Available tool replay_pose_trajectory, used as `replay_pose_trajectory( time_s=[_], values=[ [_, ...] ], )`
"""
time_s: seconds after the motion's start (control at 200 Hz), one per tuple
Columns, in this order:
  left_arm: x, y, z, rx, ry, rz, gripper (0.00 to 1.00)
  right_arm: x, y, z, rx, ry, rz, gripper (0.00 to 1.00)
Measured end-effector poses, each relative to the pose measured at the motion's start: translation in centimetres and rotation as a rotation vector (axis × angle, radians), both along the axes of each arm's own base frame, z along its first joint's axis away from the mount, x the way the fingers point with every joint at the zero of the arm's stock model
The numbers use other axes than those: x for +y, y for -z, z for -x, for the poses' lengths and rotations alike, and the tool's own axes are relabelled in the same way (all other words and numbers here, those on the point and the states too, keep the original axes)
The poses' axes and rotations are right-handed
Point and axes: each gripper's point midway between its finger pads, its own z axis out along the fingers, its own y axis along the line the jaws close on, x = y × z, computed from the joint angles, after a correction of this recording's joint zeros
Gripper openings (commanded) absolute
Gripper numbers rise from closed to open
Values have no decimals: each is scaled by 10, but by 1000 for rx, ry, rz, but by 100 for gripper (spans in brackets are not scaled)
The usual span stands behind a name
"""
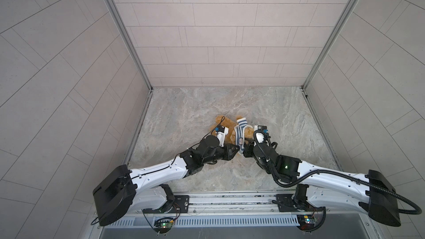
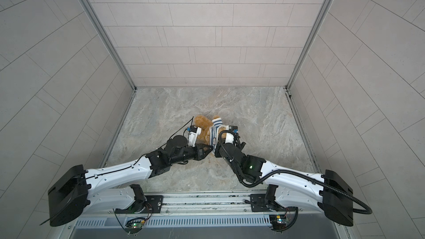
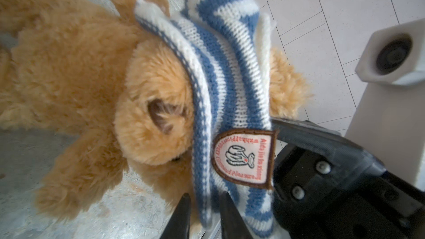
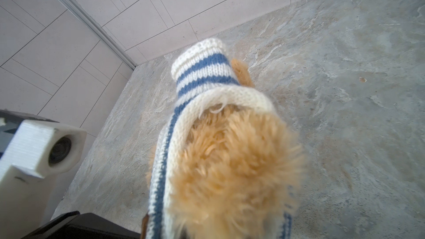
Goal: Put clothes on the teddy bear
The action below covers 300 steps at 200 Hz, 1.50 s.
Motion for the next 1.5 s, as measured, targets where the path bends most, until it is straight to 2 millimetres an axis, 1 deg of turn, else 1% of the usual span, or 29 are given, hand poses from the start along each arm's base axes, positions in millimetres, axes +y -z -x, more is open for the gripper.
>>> replay_pose_trajectory(
  time_s=[0.065, 0.205, 0.305, 0.41, 0.461, 0.581, 0.646, 0.756, 0.816, 0.956, 1.046, 1.216, 1.352, 1.502],
  values=[
    [-1, 1, 0, 3, -1, 2, 20, 0, 0, 0, -1, 1, 0, 0],
    [-2, 2, 0, 11, -3, 2, 9, -1, 1, 0, -5, 9, -5, 0],
    [-2, 4, 1, 12, 0, -4, 7, -3, 3, 0, -3, 17, -5, 0],
    [3, 13, 5, 15, 1, -37, 0, -4, 1, 0, -6, 23, -14, 0],
    [8, 22, 8, 20, 1, -61, 0, -5, -1, 0, -9, 26, -21, 0],
    [24, 50, 14, 44, -12, -144, 0, -6, -7, 2, -18, 24, -36, 0],
    [30, 57, 15, 49, -21, -166, 0, -6, -7, 4, -15, 19, -37, 0],
    [36, 59, 8, 48, -46, -173, 0, -6, -4, 6, -7, 9, -37, 0],
    [41, 60, 1, 43, -64, -177, 0, -6, -4, 7, -2, 3, -47, 0],
    [55, 59, -18, 29, -103, -180, 0, -6, -14, 13, -5, -21, -107, 0],
    [58, 58, -24, 18, -101, -179, 0, -8, -18, 18, -8, -37, -144, 0],
    [55, 64, -26, 12, -70, -196, 0, -8, -20, 23, -12, -62, -195, 0],
    [52, 73, -31, 19, -59, -215, 0, -6, -16, 25, 0, -75, -214, 0],
    [47, 74, -32, 23, -46, -214, 0, -7, -15, 25, 7, -72, -209, 0]
  ],
)
